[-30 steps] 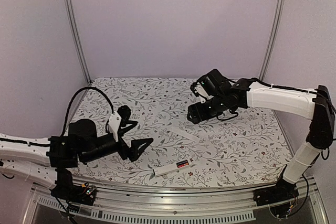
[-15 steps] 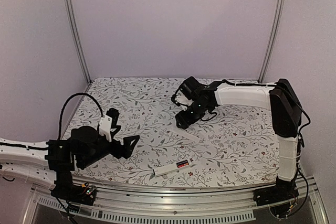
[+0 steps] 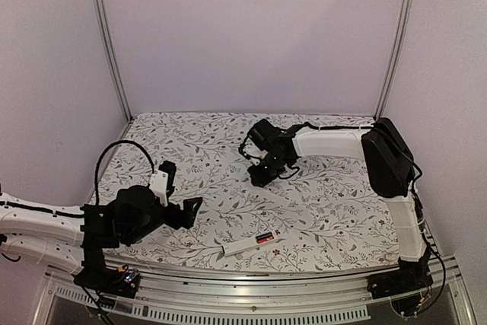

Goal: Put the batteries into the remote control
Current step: Pick up the battery cover at the center of the board.

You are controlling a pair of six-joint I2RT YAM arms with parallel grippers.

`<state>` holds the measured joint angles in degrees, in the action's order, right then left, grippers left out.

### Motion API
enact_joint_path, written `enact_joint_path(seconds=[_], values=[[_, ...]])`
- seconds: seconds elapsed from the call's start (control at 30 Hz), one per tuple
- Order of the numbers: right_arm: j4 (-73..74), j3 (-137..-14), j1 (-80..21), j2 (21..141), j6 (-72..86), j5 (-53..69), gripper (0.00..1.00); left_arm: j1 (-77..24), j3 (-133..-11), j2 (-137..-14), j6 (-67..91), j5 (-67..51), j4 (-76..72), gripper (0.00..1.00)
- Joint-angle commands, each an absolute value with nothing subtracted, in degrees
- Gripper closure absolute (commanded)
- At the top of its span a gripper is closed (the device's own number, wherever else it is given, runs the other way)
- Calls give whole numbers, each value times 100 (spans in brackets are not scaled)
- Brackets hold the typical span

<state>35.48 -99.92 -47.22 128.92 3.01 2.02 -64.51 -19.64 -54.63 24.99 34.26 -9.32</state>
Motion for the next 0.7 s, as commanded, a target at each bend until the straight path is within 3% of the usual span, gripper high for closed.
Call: enact_joint_path(seconds=[0.0, 0.37, 0.67], values=[[3345, -10215, -4798, 13105, 315, 144, 78, -6316, -1873, -5745, 2520, 3441, -1203, 6], [3321, -10394, -4887, 13382, 328, 326, 78, -6094, -1846, -5846, 2274, 3325, -1376, 5], [3394, -10481, -5046, 13438, 294, 71, 87, -5987, -1723, -5805, 2297, 3236, -1447, 5]])
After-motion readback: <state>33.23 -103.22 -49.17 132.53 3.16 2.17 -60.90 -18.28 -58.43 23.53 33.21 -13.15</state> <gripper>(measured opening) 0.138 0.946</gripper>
